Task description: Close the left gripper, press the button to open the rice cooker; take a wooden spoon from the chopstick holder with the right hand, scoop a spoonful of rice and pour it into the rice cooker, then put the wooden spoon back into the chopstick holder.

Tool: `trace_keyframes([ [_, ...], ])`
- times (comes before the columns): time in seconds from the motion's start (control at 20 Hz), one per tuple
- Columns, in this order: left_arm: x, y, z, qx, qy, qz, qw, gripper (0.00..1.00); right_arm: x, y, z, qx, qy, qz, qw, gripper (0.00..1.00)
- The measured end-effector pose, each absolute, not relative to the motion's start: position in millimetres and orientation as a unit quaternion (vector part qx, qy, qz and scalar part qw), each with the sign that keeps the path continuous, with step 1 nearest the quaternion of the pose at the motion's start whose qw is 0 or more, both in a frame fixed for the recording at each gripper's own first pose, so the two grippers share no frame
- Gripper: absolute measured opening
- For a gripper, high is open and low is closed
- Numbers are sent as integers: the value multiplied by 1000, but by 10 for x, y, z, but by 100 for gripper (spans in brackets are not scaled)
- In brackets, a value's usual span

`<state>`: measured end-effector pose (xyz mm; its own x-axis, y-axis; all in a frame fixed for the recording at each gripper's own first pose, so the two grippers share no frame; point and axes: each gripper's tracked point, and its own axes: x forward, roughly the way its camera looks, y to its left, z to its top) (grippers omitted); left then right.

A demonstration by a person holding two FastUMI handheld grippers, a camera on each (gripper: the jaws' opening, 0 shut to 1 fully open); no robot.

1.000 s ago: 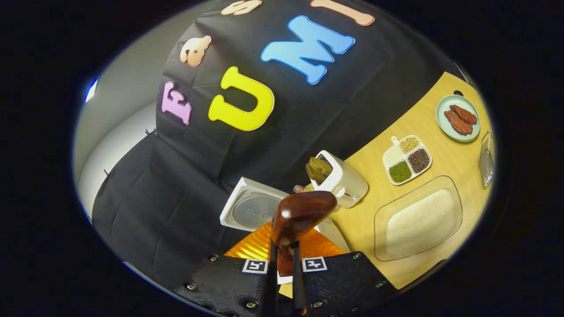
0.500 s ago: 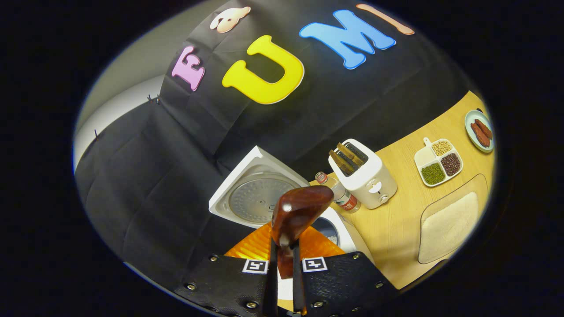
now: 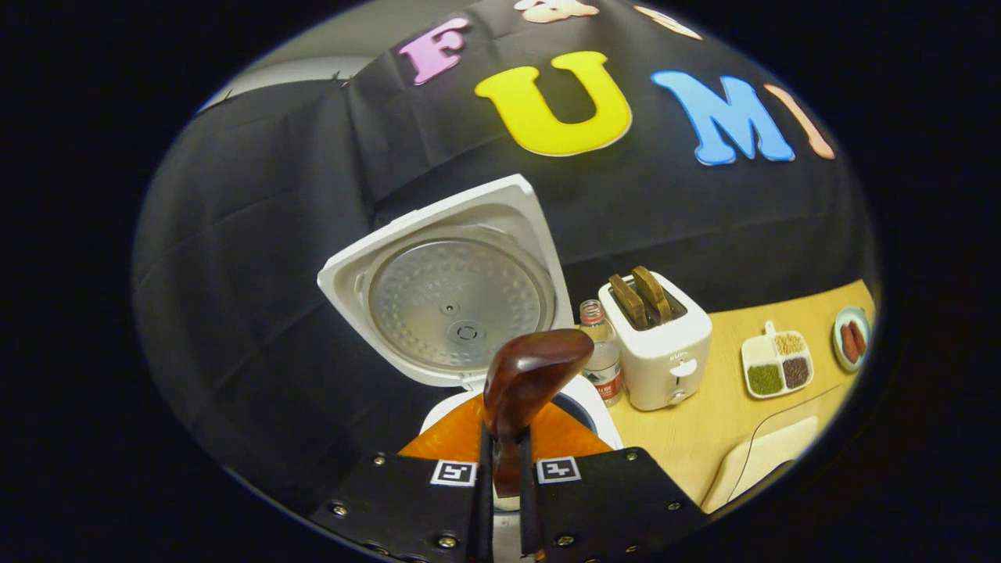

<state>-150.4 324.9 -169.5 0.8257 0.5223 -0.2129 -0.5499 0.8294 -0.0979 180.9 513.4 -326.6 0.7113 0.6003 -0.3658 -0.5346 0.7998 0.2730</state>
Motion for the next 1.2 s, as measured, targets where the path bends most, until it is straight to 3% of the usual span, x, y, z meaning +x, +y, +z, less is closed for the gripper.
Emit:
trace_keyframes([
  [0.25, -1365, 3141, -1719, -78, 98, 277, 953, 94, 1796, 5347, -3306, -60, 160, 361, 917, 14],
  [0.45, -1322, 3148, -1756, -74, 102, 279, 952, 100, 1664, 5525, -3251, -204, 75, 404, 889, 13],
  [0.5, -1319, 3153, -1737, -73, 103, 281, 951, 91, 1623, 5562, -3222, -230, 52, 412, 880, 14],
  [0.65, -1332, 3148, -1740, -74, 105, 285, 950, 91, 1522, 5594, -3205, -292, 6, 423, 858, 14],
  [0.75, -1372, 3146, -1750, -72, 105, 289, 949, 100, 1517, 5617, -3258, -272, 27, 437, 857, 14],
  [0.85, -1397, 3151, -1729, -71, 102, 291, 949, 96, 1645, 5562, -3294, -221, 72, 434, 870, 14],
  [1.0, -1439, 3127, -1700, -70, 101, 292, 948, 100, 1773, 5420, -3231, -127, 134, 421, 888, 14],
  [1.2, -1438, 3075, -1647, -79, 95, 286, 950, 91, 1932, 5080, -3166, 11, 217, 394, 893, 14],
])
